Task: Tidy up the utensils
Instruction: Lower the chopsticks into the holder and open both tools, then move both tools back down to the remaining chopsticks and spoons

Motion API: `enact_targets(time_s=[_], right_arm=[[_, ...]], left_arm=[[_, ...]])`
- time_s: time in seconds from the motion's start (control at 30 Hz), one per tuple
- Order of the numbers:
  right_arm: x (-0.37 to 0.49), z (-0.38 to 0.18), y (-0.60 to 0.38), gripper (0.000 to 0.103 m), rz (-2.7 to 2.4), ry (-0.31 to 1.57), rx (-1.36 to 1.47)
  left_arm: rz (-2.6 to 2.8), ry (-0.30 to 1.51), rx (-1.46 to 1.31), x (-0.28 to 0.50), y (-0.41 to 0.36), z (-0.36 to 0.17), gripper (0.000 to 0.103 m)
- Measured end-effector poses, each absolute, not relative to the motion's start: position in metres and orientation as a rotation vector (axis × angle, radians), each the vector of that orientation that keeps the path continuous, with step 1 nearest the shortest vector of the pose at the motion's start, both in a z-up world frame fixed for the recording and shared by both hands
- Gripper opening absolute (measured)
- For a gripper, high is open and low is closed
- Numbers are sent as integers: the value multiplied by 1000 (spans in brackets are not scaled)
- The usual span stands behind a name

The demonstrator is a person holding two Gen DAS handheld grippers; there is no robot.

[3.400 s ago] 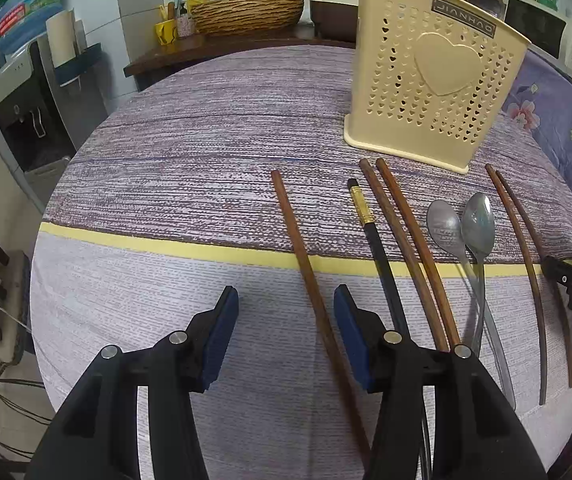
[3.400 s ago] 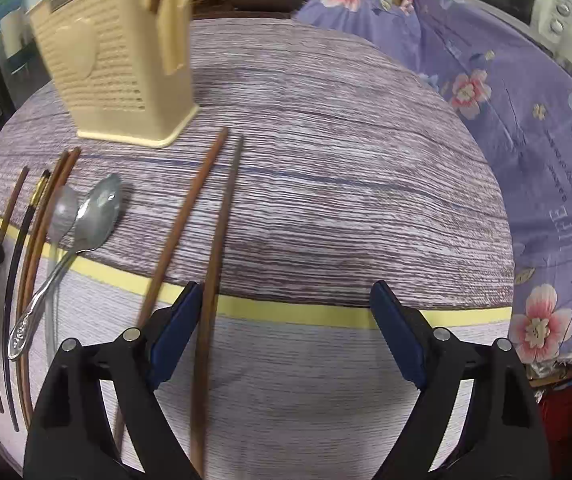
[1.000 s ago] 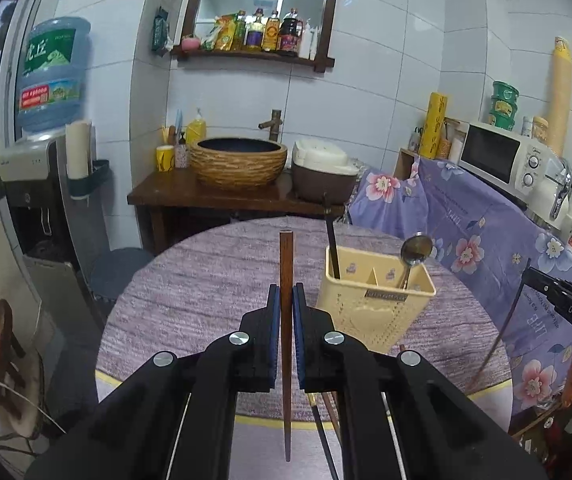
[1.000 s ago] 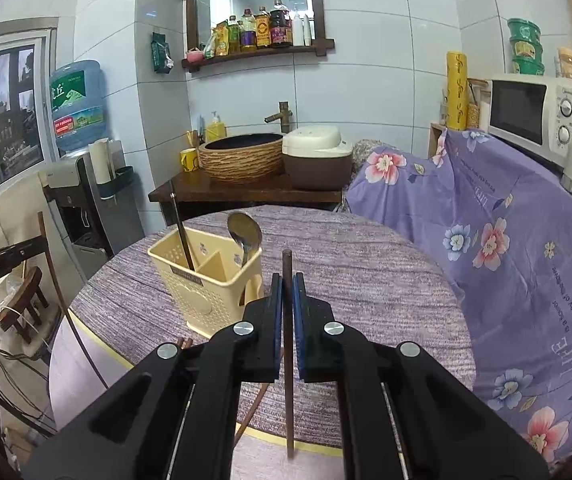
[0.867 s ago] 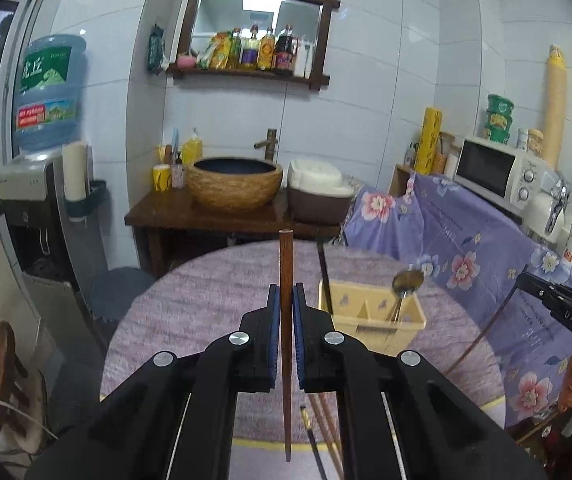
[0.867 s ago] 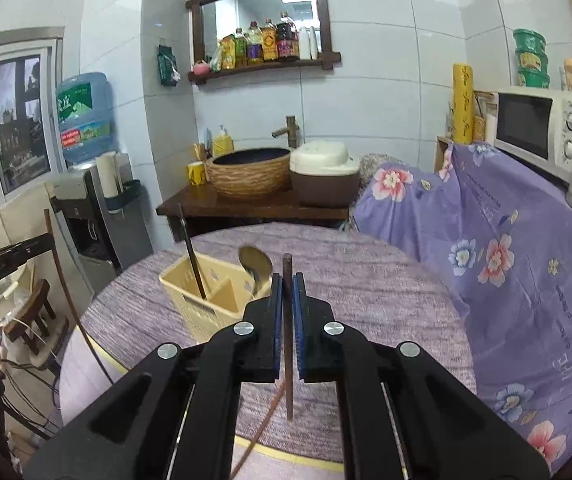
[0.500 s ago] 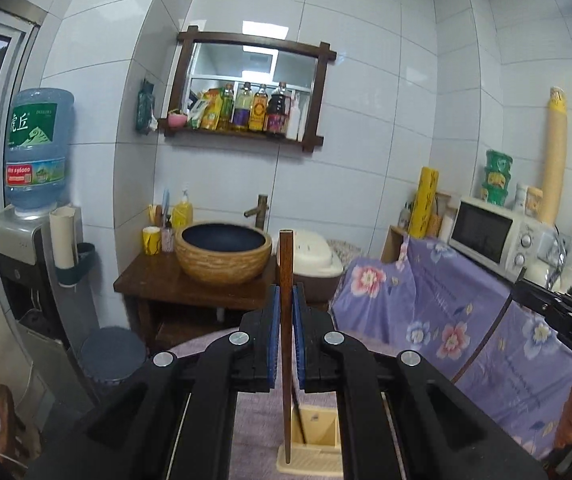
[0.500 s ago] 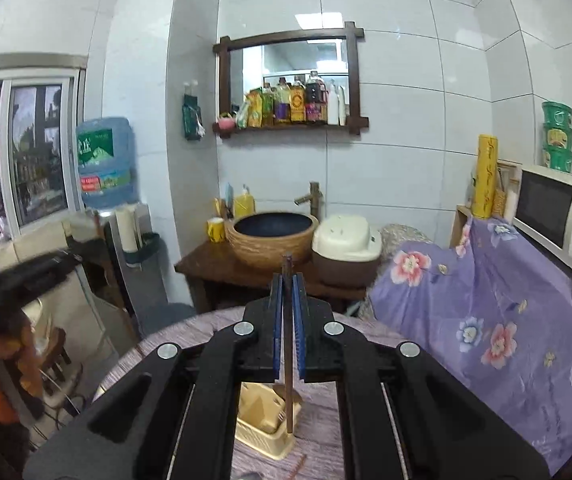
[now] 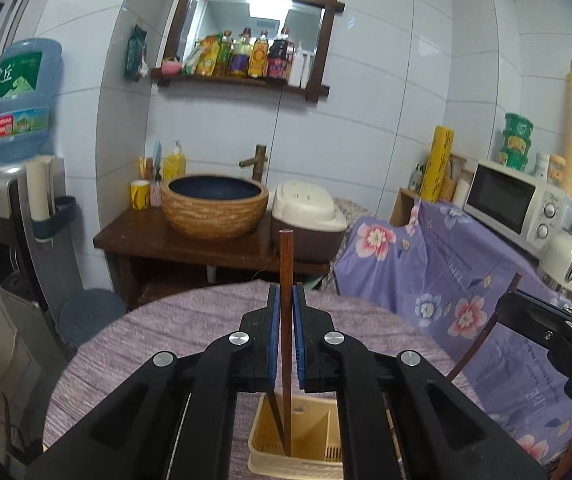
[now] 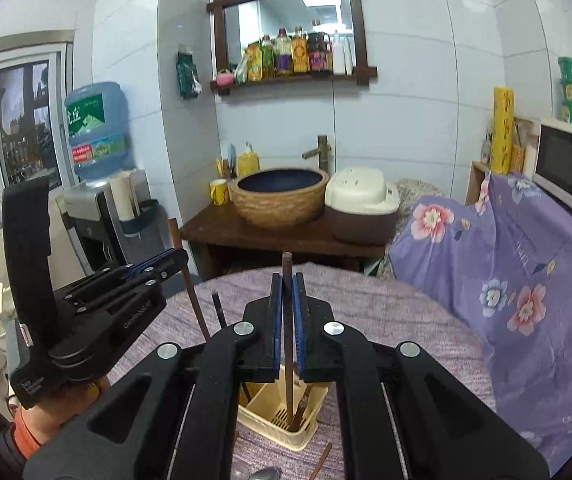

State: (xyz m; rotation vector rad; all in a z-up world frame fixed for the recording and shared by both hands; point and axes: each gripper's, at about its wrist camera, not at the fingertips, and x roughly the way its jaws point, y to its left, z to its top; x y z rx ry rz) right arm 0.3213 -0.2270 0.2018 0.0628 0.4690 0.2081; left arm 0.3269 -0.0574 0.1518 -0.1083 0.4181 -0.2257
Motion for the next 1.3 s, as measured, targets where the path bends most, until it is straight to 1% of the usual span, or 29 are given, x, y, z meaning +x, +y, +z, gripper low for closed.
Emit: enact_targets(time_s=[0.13, 0.33, 0.63, 0.67, 0.7, 0.73, 0.77, 0.8, 0.83, 0.87, 0.9, 0.97, 1.0, 1.03, 1.07, 1.1, 1.23, 1.3], right_arm=[[325, 175, -228, 6, 222, 515, 88], [331, 155, -232, 6, 207, 540, 118], [331, 153, -234, 7, 194, 534, 130], [331, 153, -233, 10, 196, 537, 131], [330, 152, -233, 14, 198, 533, 133], [328, 152, -234, 32, 198, 528, 134], [325, 152, -234, 60, 193, 521, 135], [319, 152, -235, 70, 180, 495, 131], [312, 153, -234, 73, 170, 476, 118], [306, 152, -232, 73, 160, 465, 100], [298, 152, -230, 73, 152, 452, 78], [278, 147, -226, 73, 152, 434, 44], [271, 144, -224, 75, 150, 430, 25], [263, 139, -221, 82, 142, 428, 2], [253, 130, -218, 86, 125, 427, -30], [247, 124, -216, 87, 113, 430, -51], [223, 81, -209, 92, 71, 480, -114], [218, 53, -210, 93, 65, 536, -123]], left_arm=[[-233, 460, -90, 327, -59, 127, 8], [-232, 530, -82, 331, -61, 101, 8], [-251, 542, -102, 326, -57, 104, 9], [-256, 540, -104, 324, -56, 105, 11], [-256, 535, -102, 320, -54, 108, 20], [-256, 529, -101, 316, -54, 109, 28], [-256, 520, -104, 312, -51, 110, 42], [-256, 511, -109, 307, -49, 111, 49], [-260, 501, -114, 300, -46, 111, 52], [-269, 501, -116, 294, -44, 110, 59], [-282, 509, -115, 286, -41, 107, 70], [-292, 517, -100, 270, -37, 99, 80], [-294, 517, -88, 262, -35, 94, 83], [-288, 519, -77, 253, -31, 87, 85], [-278, 524, -75, 246, -27, 80, 90], [-271, 533, -80, 241, -23, 74, 94], [-223, 587, -135, 223, -1, 41, 96], [-178, 595, -123, 213, 4, 26, 97]])
